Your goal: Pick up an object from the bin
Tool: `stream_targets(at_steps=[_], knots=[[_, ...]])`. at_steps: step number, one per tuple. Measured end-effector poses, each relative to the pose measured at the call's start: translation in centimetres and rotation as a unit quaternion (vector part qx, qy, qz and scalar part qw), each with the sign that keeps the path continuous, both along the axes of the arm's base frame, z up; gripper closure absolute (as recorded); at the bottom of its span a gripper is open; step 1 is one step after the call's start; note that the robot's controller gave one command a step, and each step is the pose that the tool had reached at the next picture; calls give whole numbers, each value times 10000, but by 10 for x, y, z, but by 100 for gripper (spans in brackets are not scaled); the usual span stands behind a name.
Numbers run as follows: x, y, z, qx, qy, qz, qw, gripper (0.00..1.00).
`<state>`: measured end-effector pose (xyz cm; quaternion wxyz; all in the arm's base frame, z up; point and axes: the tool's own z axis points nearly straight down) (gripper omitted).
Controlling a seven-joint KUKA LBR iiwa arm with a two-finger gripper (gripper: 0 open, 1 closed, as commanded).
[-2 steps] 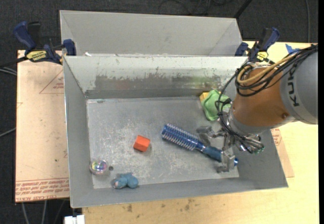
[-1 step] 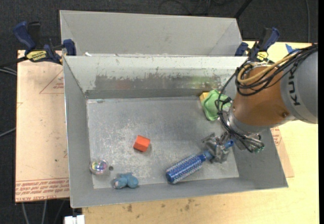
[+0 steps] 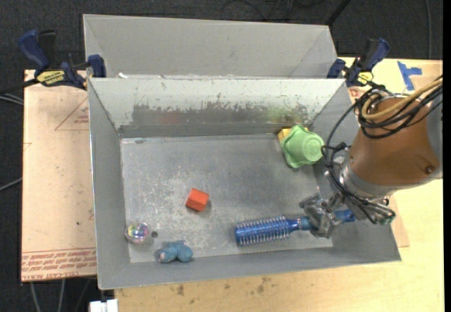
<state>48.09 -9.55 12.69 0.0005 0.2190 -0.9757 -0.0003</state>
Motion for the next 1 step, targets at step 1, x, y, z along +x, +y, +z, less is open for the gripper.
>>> stream_targets(at_steps=[1], knots=[[2, 1, -2, 4, -5, 25, 10000, 0]])
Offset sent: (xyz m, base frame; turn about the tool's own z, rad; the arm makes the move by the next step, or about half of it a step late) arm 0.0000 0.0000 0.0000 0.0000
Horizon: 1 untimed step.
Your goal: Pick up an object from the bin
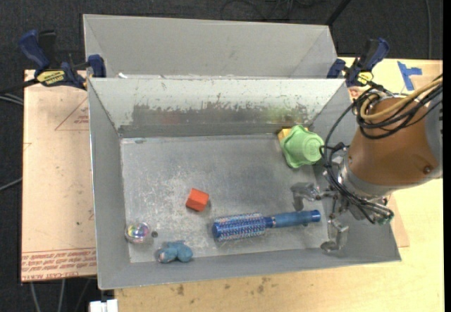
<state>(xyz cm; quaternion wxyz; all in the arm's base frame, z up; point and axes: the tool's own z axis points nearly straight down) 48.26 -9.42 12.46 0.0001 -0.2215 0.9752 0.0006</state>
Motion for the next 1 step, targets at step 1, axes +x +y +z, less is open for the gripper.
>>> stream_targets(at_steps=[1], knots=[[46, 28, -40, 13, -16, -28, 10000, 0]])
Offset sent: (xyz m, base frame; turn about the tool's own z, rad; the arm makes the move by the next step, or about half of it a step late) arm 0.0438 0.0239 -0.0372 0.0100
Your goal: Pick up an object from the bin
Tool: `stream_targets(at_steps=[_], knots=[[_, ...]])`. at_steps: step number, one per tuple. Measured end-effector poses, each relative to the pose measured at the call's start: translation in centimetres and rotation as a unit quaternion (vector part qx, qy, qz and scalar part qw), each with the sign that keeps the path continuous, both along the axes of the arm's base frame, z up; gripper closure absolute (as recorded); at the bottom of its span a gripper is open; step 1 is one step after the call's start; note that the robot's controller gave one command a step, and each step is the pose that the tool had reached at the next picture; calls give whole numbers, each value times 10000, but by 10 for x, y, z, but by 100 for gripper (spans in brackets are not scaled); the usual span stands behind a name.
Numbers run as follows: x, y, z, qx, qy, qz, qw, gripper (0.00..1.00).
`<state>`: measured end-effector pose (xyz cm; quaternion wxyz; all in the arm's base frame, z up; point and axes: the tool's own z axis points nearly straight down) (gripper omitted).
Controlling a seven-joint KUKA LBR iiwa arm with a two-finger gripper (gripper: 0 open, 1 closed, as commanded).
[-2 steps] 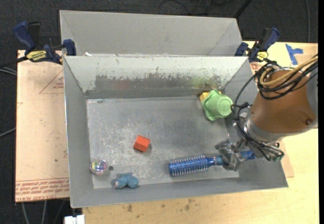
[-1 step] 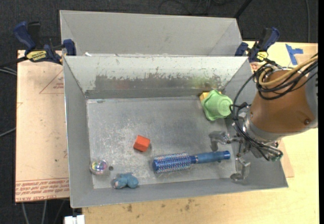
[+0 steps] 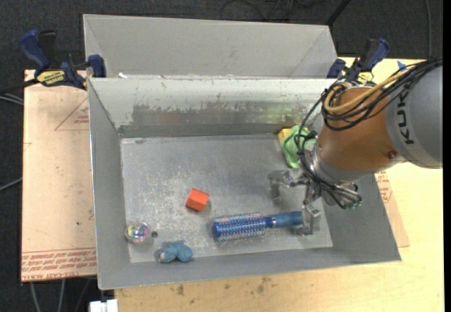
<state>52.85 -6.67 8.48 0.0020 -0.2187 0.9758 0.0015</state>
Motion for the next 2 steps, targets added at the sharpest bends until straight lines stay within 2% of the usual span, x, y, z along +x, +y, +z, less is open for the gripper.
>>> stream_targets(at_steps=[1, 2], knots=[[-1, -3, 2, -13, 3, -17, 10000, 100], [-26, -10, 142, -23, -30, -148, 9999, 100]])
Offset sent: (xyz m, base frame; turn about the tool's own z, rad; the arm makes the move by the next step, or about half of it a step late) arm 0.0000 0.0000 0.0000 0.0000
